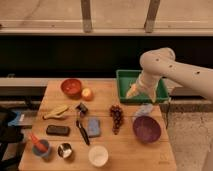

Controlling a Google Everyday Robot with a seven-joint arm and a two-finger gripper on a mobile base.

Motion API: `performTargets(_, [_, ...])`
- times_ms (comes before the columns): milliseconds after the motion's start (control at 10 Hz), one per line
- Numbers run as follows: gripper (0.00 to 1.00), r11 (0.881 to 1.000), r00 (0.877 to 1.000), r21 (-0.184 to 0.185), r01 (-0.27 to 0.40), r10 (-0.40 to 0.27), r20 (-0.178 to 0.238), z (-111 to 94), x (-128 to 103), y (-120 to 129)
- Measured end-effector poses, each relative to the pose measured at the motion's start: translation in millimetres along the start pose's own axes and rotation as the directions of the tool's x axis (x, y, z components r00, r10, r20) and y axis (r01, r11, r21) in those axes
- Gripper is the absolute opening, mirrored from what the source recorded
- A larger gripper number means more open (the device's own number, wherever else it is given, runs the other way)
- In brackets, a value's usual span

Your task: Place pepper in red bowl

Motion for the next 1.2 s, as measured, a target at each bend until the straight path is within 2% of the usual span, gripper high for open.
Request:
performTargets(300, [0.8, 1.0, 1.0, 0.0, 0.0, 0.0, 0.0, 0.0, 0.1, -0.1])
performTargets(600, [0.8, 0.998, 0.999, -0.046, 0.035, -0.033, 0.03, -17.6, 4.3, 12.3])
performTargets(800, [0.8, 0.994, 0.996, -0.075, 0.083, -0.08, 0.041, -22.9, 3.6, 30.6])
performTargets(1000, [0.8, 0.982, 0.987, -0.101, 0.159, -0.155, 0.053, -27.8, 3.0, 62.6])
performTargets(1200, [0.8, 0.959, 0.966, -0.116, 0.257, -0.253, 0.052, -27.9, 9.4, 101.2])
